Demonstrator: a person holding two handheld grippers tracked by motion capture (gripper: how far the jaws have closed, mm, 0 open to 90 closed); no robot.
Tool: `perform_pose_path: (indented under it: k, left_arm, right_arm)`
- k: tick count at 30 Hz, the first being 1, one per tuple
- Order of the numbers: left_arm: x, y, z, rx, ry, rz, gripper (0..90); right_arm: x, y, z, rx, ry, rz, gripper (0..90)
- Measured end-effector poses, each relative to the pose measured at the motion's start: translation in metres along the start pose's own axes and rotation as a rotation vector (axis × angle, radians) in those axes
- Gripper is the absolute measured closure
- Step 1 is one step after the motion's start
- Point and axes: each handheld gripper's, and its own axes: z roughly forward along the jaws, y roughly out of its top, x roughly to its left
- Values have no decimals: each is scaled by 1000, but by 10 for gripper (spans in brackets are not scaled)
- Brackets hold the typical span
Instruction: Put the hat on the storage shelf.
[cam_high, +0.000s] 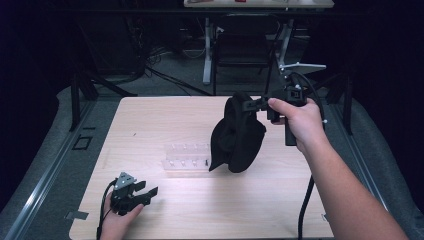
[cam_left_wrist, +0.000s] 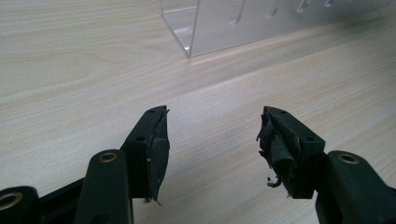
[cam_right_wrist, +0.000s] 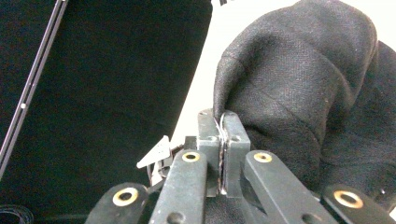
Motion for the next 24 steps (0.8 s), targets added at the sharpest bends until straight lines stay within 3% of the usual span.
perform_pose_path:
  k: [24]
  left_arm:
    - [0, 0, 0, 4, -3, 0, 425]
  right_arm:
    - [0, 11, 25, -20, -16, -10, 887]
